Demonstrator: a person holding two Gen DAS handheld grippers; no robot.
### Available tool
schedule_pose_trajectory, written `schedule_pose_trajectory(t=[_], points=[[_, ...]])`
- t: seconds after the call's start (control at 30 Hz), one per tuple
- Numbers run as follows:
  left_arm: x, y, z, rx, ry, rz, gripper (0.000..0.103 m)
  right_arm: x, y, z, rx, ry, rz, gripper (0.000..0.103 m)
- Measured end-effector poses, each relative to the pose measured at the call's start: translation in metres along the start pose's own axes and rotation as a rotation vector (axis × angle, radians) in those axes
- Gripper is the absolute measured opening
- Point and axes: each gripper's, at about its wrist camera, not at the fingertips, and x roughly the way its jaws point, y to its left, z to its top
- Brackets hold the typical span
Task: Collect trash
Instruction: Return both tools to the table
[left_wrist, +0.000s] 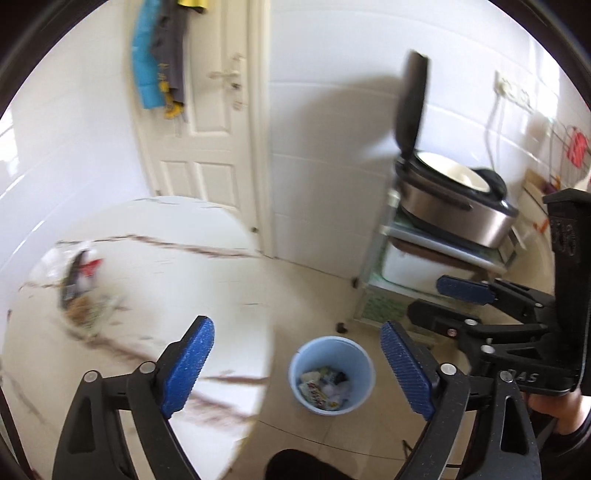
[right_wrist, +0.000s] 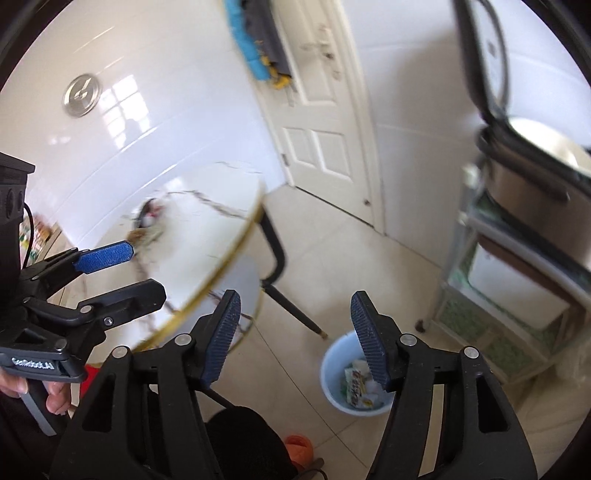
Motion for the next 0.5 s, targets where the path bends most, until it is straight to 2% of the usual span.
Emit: schedule_pose_trajectory(t=[0.23,0.4,0.5], points=[[-0.039,0.081,-0.028,-0.117,-0.020,0.117,0.092,0.018,0.083,0.020,-0.136,0.000,0.054,0.062],[-0.037,0.138,-0.039,-0.200,0.009,0.187,0.092,0.046,0.136,0.031,-0.223,0.031,0.086,0.062],[-0.028,0.168,-0.044,-0.245,0.033,0.212,0.092,0.070,0.158,0.036,-0.248,0.060,0.095,0.067]])
